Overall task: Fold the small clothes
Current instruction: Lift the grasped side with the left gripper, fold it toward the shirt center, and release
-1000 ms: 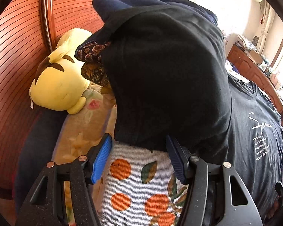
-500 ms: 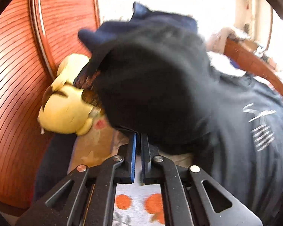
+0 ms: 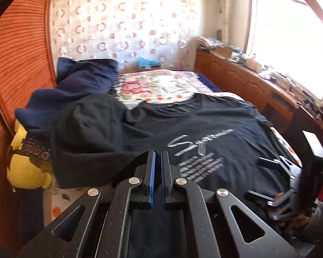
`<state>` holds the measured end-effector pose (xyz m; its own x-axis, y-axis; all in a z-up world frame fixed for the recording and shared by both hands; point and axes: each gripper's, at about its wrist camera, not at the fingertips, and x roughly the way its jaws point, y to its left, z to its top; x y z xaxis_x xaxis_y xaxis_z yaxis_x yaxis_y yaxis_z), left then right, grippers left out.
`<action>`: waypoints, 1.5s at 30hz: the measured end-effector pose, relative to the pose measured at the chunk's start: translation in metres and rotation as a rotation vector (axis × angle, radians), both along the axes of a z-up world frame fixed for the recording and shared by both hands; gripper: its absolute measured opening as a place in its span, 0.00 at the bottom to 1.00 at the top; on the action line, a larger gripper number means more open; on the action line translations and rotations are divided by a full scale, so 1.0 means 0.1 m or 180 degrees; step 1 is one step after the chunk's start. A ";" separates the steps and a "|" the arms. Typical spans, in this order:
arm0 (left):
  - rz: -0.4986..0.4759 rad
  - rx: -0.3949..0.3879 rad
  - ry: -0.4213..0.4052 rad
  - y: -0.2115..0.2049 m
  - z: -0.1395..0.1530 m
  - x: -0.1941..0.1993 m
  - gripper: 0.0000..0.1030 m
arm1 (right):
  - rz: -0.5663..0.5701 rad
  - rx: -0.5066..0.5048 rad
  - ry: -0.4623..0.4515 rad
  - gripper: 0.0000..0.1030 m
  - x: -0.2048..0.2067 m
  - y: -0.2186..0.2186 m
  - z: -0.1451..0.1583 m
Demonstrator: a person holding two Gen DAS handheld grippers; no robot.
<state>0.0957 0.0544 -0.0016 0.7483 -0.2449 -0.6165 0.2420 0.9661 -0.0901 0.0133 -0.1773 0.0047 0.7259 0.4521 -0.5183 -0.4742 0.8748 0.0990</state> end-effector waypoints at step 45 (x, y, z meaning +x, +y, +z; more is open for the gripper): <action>0.0929 -0.0099 0.0360 1.32 -0.86 -0.66 0.76 | 0.1441 -0.1057 0.0267 0.22 1.17 2.39 -0.08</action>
<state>0.0294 0.1861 -0.0881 0.7168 -0.0500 -0.6955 -0.0585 0.9896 -0.1314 0.1303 0.0619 -0.0032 0.4477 0.5117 -0.7334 -0.8117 0.5766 -0.0931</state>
